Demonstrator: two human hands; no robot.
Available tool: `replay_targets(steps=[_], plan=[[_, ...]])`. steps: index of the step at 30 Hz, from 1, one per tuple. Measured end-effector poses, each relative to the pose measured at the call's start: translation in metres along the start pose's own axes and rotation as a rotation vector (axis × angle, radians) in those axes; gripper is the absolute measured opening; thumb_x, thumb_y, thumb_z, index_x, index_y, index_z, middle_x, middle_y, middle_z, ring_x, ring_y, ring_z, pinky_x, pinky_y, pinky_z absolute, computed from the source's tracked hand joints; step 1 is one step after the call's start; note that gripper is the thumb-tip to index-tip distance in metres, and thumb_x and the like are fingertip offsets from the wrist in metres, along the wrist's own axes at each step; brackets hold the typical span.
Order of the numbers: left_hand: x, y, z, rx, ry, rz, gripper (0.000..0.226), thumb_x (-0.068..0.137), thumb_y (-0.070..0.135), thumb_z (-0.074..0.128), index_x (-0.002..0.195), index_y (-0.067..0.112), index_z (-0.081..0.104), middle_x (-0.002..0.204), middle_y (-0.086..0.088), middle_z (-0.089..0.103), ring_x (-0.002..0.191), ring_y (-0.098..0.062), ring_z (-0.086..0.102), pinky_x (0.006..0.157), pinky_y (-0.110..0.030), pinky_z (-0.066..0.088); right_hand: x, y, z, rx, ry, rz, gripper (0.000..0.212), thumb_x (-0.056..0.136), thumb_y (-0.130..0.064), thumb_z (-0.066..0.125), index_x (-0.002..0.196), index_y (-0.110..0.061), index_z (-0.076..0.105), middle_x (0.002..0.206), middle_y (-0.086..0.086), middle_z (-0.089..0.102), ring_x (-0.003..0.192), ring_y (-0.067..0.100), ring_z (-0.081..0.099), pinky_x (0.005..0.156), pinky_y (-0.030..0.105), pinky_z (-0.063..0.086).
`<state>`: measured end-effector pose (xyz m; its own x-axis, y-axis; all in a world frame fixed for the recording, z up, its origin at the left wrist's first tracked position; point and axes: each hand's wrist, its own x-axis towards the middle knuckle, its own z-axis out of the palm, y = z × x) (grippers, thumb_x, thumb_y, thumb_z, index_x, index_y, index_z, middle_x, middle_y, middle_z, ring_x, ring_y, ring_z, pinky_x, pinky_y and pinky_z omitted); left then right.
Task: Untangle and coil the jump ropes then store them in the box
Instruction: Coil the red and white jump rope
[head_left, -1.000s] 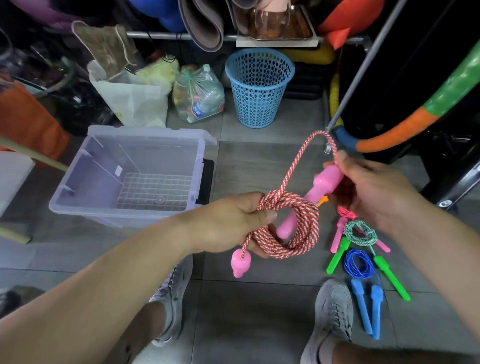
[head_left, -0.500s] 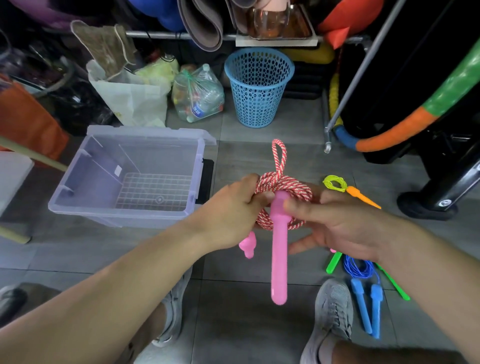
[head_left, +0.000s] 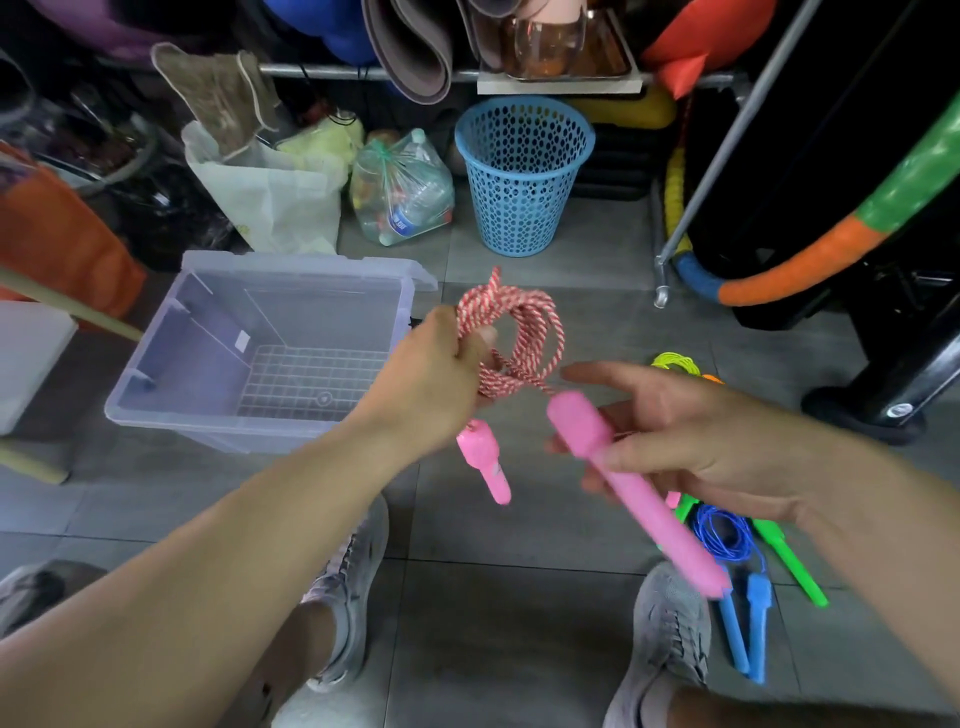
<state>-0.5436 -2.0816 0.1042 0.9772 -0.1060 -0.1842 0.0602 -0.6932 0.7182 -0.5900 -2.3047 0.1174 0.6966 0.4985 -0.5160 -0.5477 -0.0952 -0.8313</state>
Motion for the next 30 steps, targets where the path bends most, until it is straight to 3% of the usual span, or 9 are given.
replay_targets(steps=[3, 6, 11, 13, 15, 18, 21, 26, 30], plan=[[0.005, -0.002, -0.004, -0.023, 0.046, -0.060, 0.026, 0.105, 0.036, 0.042, 0.097, 0.012, 0.050, 0.081, 0.008, 0.052, 0.071, -0.004, 0.047, 0.055, -0.019, 0.029, -0.005, -0.010, -0.014, 0.021, 0.234, -0.117, 0.052, 0.083, 0.023, 0.048, 0.117, -0.014, 0.063, 0.088, 0.016, 0.065, 0.060, 0.021, 0.065, 0.051, 0.025, 0.054], [0.004, -0.004, -0.004, -0.054, 0.032, -0.060, 0.026, 0.106, 0.035, 0.042, 0.099, 0.013, 0.053, 0.086, 0.005, 0.058, 0.070, -0.002, 0.052, 0.056, -0.020, 0.034, -0.010, -0.023, -0.029, 0.271, 0.355, -0.236, 0.020, 0.081, -0.011, 0.059, 0.101, -0.008, 0.064, 0.074, 0.007, 0.059, 0.053, 0.014, 0.052, 0.048, 0.026, 0.050], [0.002, 0.000, 0.000, -0.179, -0.060, -0.043, 0.029, 0.105, 0.030, 0.045, 0.104, 0.005, 0.059, 0.088, -0.006, 0.068, 0.065, -0.002, 0.065, 0.061, -0.017, 0.049, -0.001, -0.019, -0.045, 0.344, 0.686, -0.277, 0.014, 0.092, -0.031, 0.062, 0.093, -0.017, 0.062, 0.071, -0.001, 0.067, 0.061, 0.012, 0.054, 0.055, 0.024, 0.046], [0.001, 0.001, 0.005, -0.389, -0.158, -0.097, 0.028, 0.104, 0.030, 0.047, 0.105, 0.006, 0.060, 0.092, -0.016, 0.072, 0.074, -0.015, 0.074, 0.076, -0.031, 0.061, 0.009, -0.011, -0.044, 0.209, 0.802, -0.297, 0.009, 0.094, -0.032, 0.064, 0.087, -0.027, 0.065, 0.077, -0.001, 0.074, 0.071, 0.012, 0.062, 0.067, 0.029, 0.045], [-0.003, 0.003, 0.007, -0.606, -0.251, -0.179, 0.026, 0.106, 0.023, 0.046, 0.112, 0.002, 0.060, 0.101, -0.024, 0.073, 0.084, -0.032, 0.075, 0.082, -0.047, 0.061, 0.015, -0.005, -0.040, 0.115, 0.813, -0.305, 0.005, 0.092, -0.034, 0.067, 0.090, -0.031, 0.071, 0.088, -0.001, 0.077, 0.086, 0.016, 0.068, 0.079, 0.037, 0.047], [-0.009, 0.006, 0.009, -0.807, -0.359, -0.237, 0.029, 0.107, 0.018, 0.044, 0.117, -0.005, 0.058, 0.099, -0.026, 0.073, 0.094, -0.038, 0.074, 0.081, -0.044, 0.062, 0.020, -0.003, -0.041, 0.243, 0.772, -0.333, 0.004, 0.092, -0.025, 0.066, 0.093, -0.023, 0.070, 0.083, -0.001, 0.073, 0.084, 0.017, 0.067, 0.076, 0.036, 0.052], [-0.012, 0.008, 0.012, -0.934, -0.432, -0.252, 0.031, 0.106, 0.019, 0.044, 0.119, -0.007, 0.055, 0.106, -0.029, 0.071, 0.101, -0.043, 0.070, 0.082, -0.045, 0.062, 0.024, -0.005, -0.039, 0.394, 0.737, -0.362, 0.017, 0.094, -0.019, 0.063, 0.080, -0.015, 0.070, 0.076, 0.004, 0.072, 0.076, 0.017, 0.069, 0.070, 0.033, 0.061], [-0.013, 0.005, 0.015, -0.914, -0.508, -0.253, 0.022, 0.106, 0.021, 0.043, 0.110, 0.005, 0.058, 0.093, -0.014, 0.076, 0.092, -0.033, 0.074, 0.081, -0.041, 0.062, 0.028, 0.000, -0.035, 0.471, 0.771, -0.350, 0.029, 0.092, -0.018, 0.066, 0.111, 0.003, 0.062, 0.084, 0.013, 0.069, 0.081, 0.023, 0.071, 0.078, 0.038, 0.063], [-0.013, 0.003, 0.015, -0.889, -0.535, -0.233, 0.022, 0.107, 0.022, 0.042, 0.117, 0.009, 0.057, 0.101, -0.012, 0.075, 0.098, -0.031, 0.073, 0.088, -0.045, 0.059, 0.027, -0.001, -0.034, 0.500, 0.756, -0.333, 0.037, 0.083, -0.024, 0.071, 0.110, 0.001, 0.063, 0.086, 0.014, 0.072, 0.080, 0.023, 0.072, 0.075, 0.037, 0.063]])
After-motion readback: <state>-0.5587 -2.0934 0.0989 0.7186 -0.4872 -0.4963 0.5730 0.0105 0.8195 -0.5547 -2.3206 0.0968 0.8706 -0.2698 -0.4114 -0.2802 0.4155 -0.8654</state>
